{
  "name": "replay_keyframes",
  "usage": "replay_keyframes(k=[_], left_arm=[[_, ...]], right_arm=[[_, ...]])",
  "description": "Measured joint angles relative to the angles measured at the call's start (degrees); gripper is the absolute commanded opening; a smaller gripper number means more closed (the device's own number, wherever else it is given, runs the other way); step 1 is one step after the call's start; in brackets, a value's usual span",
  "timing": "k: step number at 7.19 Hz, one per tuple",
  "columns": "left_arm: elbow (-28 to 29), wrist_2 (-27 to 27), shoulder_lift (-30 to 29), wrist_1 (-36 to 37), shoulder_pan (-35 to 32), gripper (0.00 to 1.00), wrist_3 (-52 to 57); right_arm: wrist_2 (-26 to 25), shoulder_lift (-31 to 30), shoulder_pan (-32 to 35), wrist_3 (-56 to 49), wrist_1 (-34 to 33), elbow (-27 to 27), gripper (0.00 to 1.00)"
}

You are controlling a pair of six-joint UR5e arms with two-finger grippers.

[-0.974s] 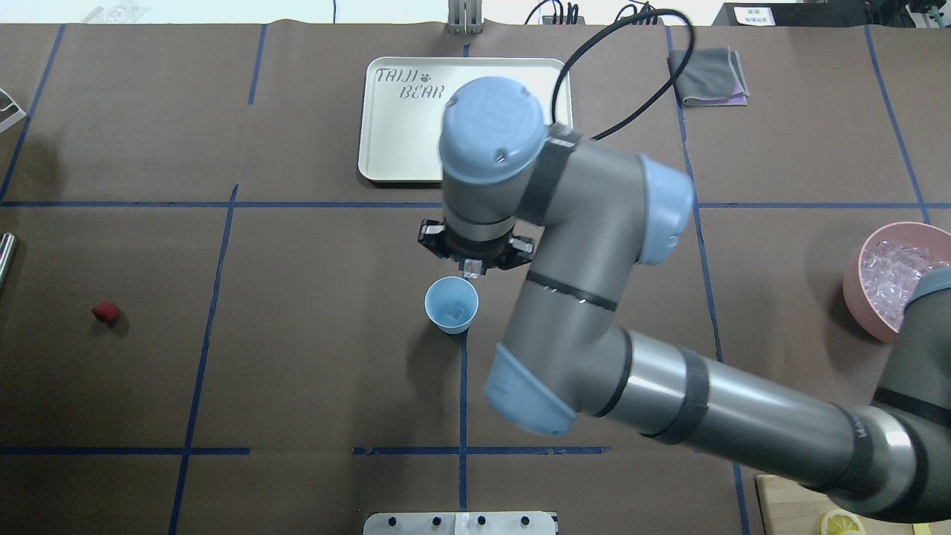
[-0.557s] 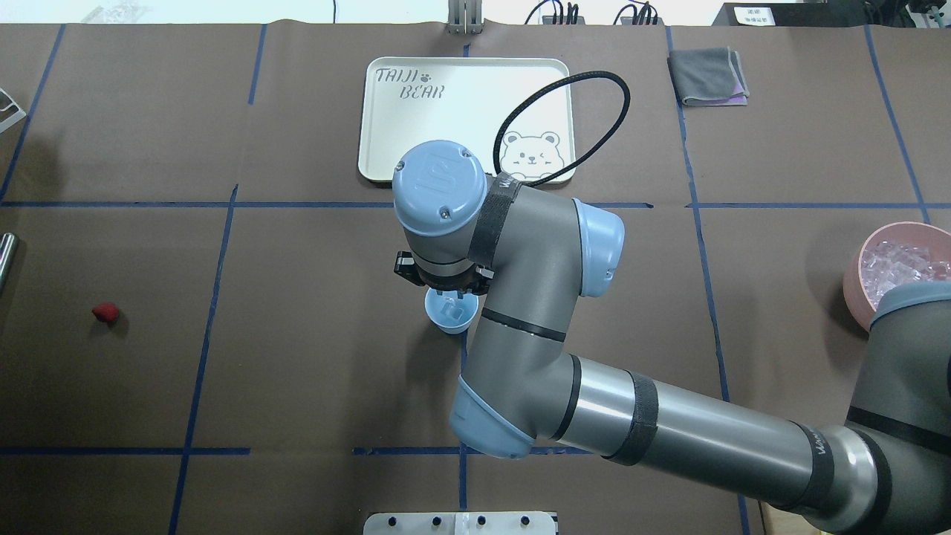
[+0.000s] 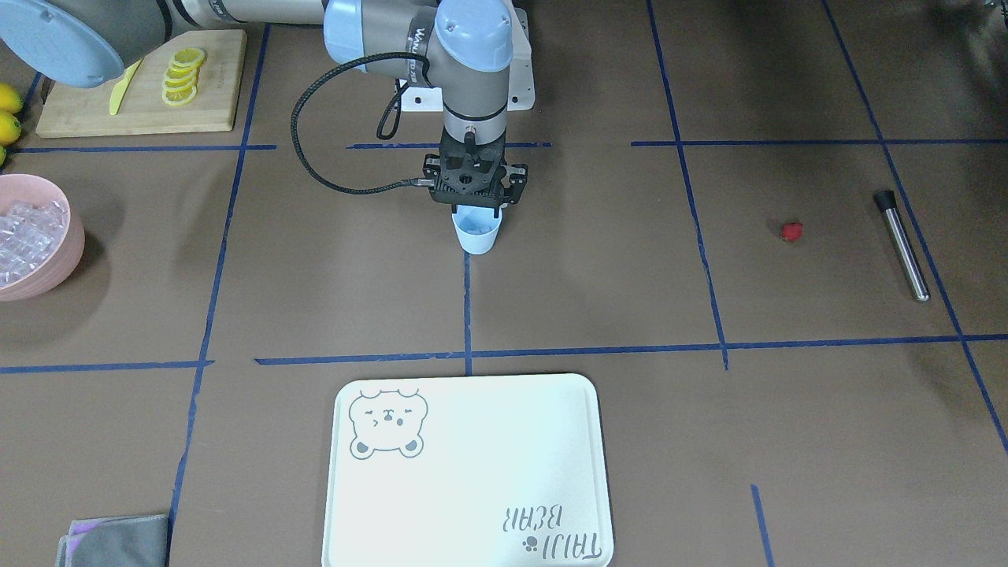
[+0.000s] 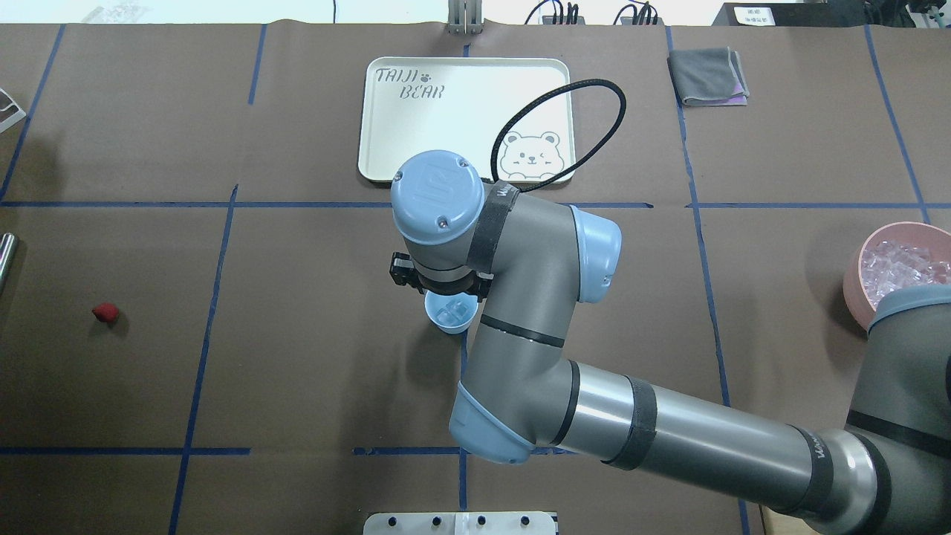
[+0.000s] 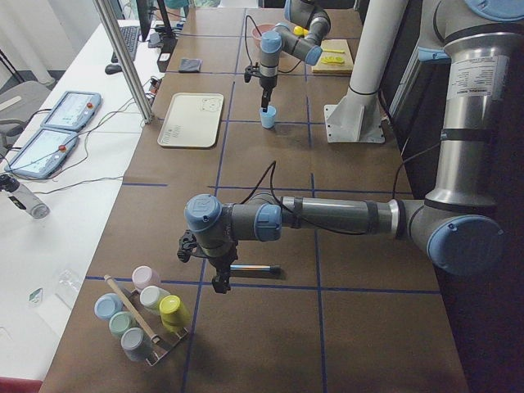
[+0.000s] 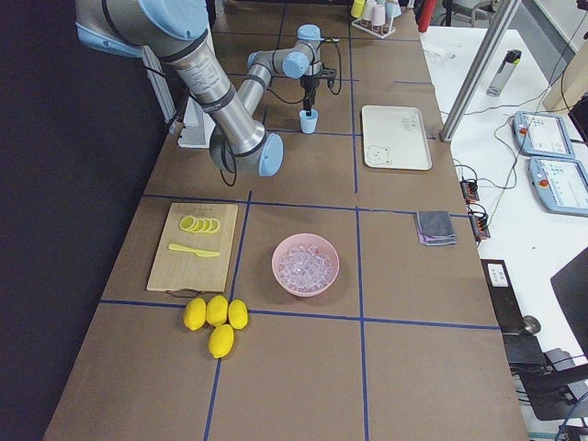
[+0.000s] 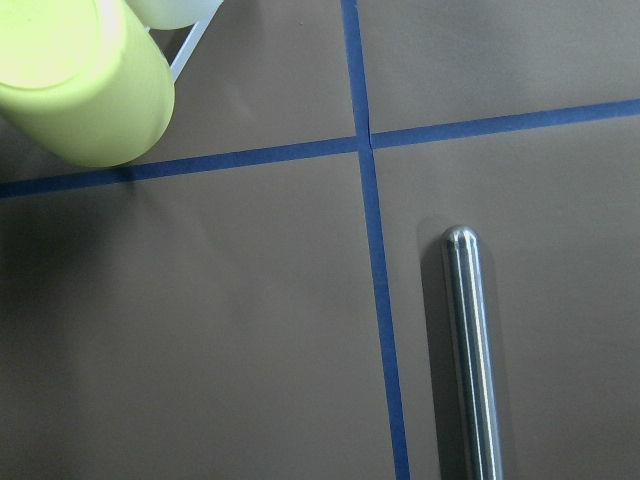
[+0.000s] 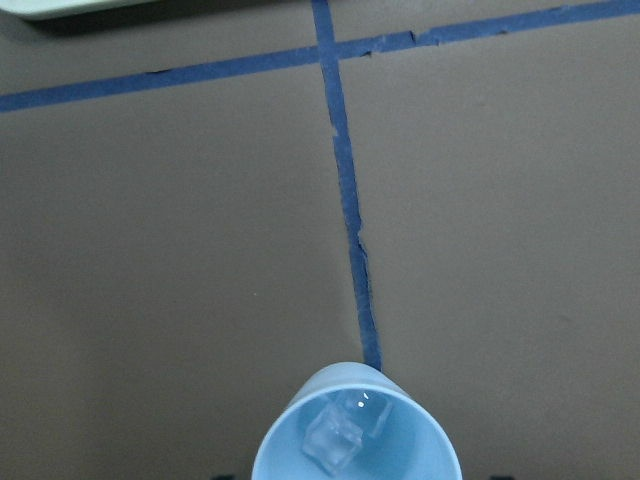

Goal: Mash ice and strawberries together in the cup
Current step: 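Open the right gripper to drop the ice cube into the cup, then move the empty right gripper back over the pink bowl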

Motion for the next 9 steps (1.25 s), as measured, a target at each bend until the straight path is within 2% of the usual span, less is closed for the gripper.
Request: replay_keyframes(k=[2,4,7,9], left_arm=[[0.0,0.0,0.0,0.0,0.0,1.00,0.0],[0.0,0.0,0.0,0.0,0.0,1.00,0.0],[-0.1,0.0,0.0,0.0,0.0,1.00,0.0],[-0.2,0.0,0.0,0.0,0.0,1.00,0.0]], right_arm=[[3.0,-0.4,3.6,-3.5,-0.3,1.3,1.00],[8.6,-6.0,10.0,-11.1,-0.4,6.7,1.00],[16.2,-24.4,22.2,-32.3,0.0,19.6,1.00],[22.2,-36.3,32.8,-51.3,0.3,22.3,1.00]])
